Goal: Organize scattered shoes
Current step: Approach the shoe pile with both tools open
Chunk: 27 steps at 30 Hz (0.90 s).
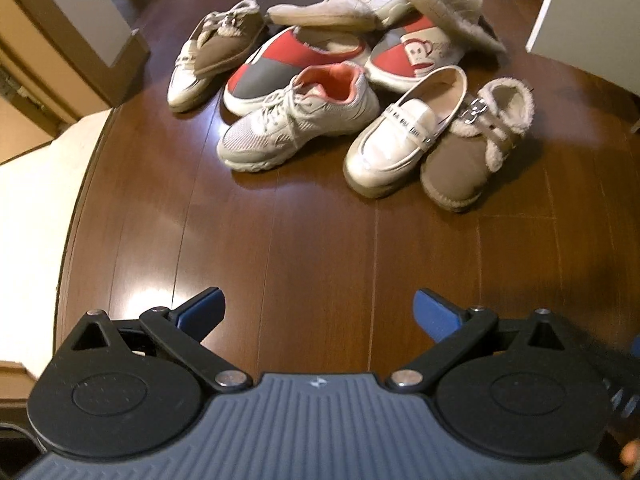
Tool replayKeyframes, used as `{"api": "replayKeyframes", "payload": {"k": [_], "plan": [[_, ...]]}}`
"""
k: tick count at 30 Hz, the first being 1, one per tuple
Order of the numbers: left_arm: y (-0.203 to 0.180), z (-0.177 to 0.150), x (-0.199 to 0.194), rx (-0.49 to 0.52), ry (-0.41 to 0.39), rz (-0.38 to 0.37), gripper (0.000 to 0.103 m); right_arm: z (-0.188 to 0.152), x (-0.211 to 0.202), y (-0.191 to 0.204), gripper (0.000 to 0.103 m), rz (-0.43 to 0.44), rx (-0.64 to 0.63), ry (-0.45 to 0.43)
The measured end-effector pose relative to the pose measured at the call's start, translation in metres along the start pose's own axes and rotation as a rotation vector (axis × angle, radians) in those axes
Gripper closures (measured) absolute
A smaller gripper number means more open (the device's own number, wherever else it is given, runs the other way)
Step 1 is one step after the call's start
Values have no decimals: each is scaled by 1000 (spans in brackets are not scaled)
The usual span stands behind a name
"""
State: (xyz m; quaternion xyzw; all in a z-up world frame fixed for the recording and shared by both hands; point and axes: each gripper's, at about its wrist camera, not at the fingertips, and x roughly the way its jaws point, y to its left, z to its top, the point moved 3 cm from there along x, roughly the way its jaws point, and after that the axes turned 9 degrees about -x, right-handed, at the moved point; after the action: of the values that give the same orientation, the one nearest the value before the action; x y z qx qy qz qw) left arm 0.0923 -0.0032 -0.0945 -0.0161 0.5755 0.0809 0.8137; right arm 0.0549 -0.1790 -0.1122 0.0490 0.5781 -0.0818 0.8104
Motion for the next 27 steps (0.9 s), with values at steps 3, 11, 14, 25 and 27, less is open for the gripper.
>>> {"api": "replayKeyframes", "payload": {"k": [3, 11, 14, 25, 27], "plan": [[-1, 6, -12, 6, -33, -22, 1, -11, -13, 0, 1, -17, 8, -32], [23, -7, -69, 6, -198, 24, 1, -27, -45, -4, 1, -57, -48, -118], [34, -1, -87, -2, -214, 37, 1, -27, -72, -1, 1, 3, -43, -177], [61, 1, -194, 31, -356, 14, 1, -29, -217, -6, 1, 95, -109, -549], [66, 7, -203, 42, -381, 15, 1, -24, -233, -11, 1, 133, -133, -599]]}}
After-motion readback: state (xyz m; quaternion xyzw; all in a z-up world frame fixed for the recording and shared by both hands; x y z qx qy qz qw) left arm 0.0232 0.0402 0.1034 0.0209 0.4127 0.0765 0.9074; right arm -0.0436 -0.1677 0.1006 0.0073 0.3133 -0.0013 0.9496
